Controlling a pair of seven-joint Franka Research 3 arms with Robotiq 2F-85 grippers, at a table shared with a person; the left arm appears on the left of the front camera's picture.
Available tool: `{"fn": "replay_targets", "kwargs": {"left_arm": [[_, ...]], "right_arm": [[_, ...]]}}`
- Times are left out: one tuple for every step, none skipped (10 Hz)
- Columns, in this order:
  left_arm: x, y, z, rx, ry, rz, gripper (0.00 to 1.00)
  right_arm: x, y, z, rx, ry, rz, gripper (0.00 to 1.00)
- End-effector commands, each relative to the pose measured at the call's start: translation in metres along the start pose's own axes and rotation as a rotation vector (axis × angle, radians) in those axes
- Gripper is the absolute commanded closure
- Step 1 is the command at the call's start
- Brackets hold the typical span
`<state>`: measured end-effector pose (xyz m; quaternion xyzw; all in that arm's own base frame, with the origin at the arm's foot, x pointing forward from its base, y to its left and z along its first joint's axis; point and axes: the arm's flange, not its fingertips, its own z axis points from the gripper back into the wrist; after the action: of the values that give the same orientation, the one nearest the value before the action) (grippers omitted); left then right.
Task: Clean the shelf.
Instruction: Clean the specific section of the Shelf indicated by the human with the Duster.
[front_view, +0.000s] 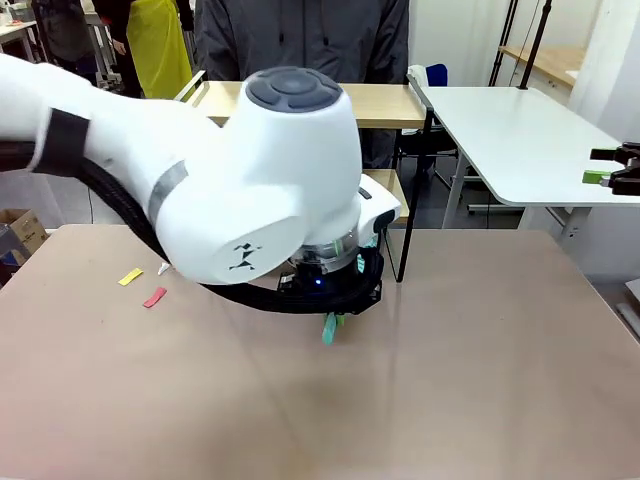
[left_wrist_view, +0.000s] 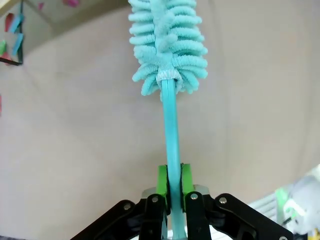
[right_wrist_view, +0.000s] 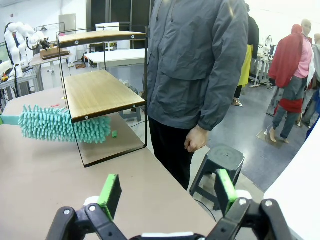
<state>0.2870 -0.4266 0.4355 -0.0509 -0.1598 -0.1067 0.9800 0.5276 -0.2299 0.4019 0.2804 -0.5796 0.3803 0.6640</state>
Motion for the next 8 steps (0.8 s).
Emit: {"fn": "replay_targets", "kwargs": {"left_arm": [[0.017, -0.032, -0.023, 0.015, -0.068, 0.034, 0.87], [0.022, -0.041, -0.032, 0.002, -0.070, 0.037, 0.87], [0.027, -0.045, -0.039, -0.006, -0.079, 0.052, 0.87], [0.033, -0.046, -0.046, -0.008, -0.088, 0.074, 0.87], [0.037, -0.045, -0.053, -0.001, -0.098, 0.092, 0.87], [0.041, -0.044, -0.062, 0.012, -0.099, 0.099, 0.87], [0.043, -0.045, -0.072, 0.010, -0.089, 0.104, 0.87], [0.045, -0.047, -0.082, 0.004, -0.068, 0.099, 0.87]], "right_arm": [[0.003, 0.001, -0.001, 0.000, -0.002, 0.004, 0.00], [0.003, 0.001, -0.001, 0.000, -0.002, 0.004, 0.00], [0.003, 0.001, -0.001, 0.000, -0.002, 0.004, 0.00], [0.003, 0.001, -0.001, 0.000, -0.002, 0.004, 0.00], [0.003, 0.001, -0.001, 0.000, -0.002, 0.004, 0.00], [0.003, 0.001, -0.001, 0.000, -0.002, 0.004, 0.00], [0.003, 0.001, -0.001, 0.000, -0.002, 0.004, 0.00], [0.003, 0.001, -0.001, 0.000, -0.002, 0.004, 0.00]]}}
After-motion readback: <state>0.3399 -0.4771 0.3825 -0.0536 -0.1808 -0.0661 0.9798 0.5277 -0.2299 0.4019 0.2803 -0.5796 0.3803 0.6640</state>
